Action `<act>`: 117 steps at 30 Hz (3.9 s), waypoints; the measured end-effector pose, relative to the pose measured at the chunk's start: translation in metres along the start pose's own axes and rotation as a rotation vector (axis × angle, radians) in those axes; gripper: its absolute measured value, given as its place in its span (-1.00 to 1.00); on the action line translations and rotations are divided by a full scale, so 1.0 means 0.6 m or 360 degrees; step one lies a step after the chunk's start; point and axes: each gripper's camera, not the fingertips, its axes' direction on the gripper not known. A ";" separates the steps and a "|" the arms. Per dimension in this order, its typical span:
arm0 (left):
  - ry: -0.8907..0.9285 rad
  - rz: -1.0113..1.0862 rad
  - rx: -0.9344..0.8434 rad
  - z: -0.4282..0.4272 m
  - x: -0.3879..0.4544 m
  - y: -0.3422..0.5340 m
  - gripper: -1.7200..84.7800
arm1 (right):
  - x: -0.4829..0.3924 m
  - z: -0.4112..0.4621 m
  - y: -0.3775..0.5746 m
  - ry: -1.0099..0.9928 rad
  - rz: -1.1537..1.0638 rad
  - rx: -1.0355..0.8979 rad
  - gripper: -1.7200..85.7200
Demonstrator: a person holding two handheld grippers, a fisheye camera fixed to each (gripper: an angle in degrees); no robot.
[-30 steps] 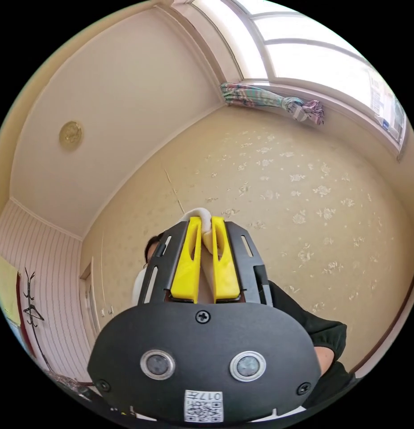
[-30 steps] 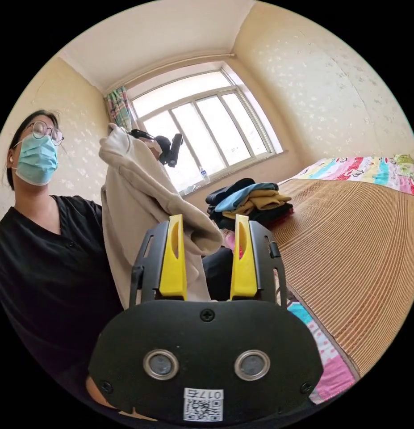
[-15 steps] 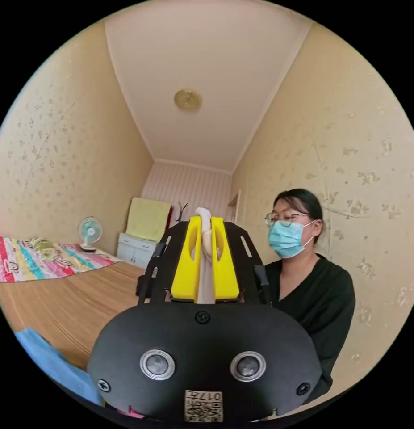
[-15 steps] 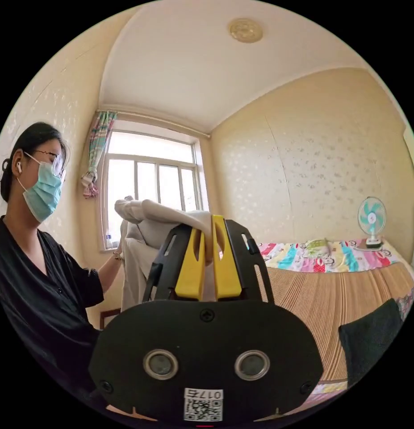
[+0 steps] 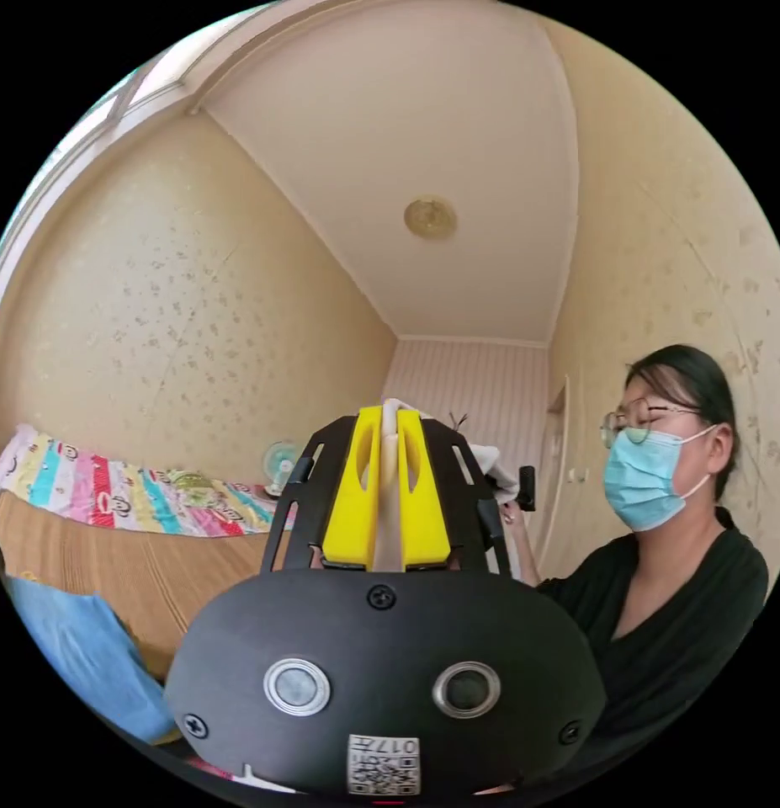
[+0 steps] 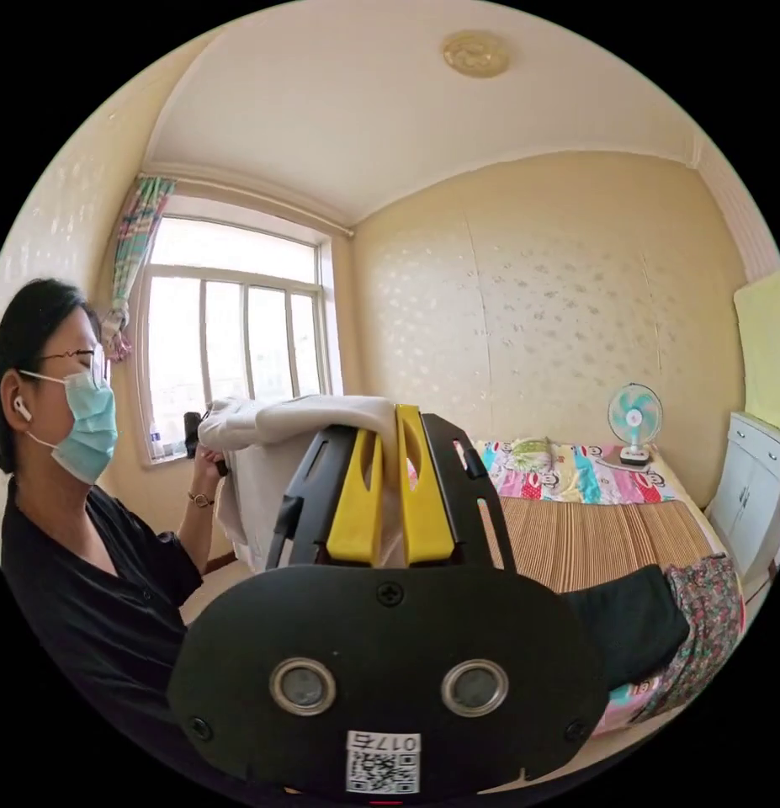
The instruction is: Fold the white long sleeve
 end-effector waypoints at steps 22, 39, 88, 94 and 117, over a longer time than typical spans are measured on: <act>-0.0379 -0.0822 -0.1568 0.461 -0.484 0.661 -0.72 | 0.285 0.665 0.563 0.0738 0.0457 -0.1520 -0.72; -0.0492 -0.1186 -0.1042 0.137 -0.372 0.713 -0.68 | 0.312 0.465 0.595 0.0283 0.0770 -0.1351 -0.67; -0.0350 -0.1178 -0.1338 -0.225 -0.242 0.546 -0.77 | 0.518 0.394 0.669 0.0912 0.1500 -0.0687 -0.87; -0.0287 -0.1205 -0.1307 -0.231 -0.243 0.543 -0.78 | 0.132 0.567 0.530 0.0489 -0.0189 -0.0788 -0.88; -0.0157 -0.1307 -0.1094 -0.313 -0.221 0.521 -0.78 | 0.303 0.653 0.813 -0.0517 0.1824 -0.0836 -0.73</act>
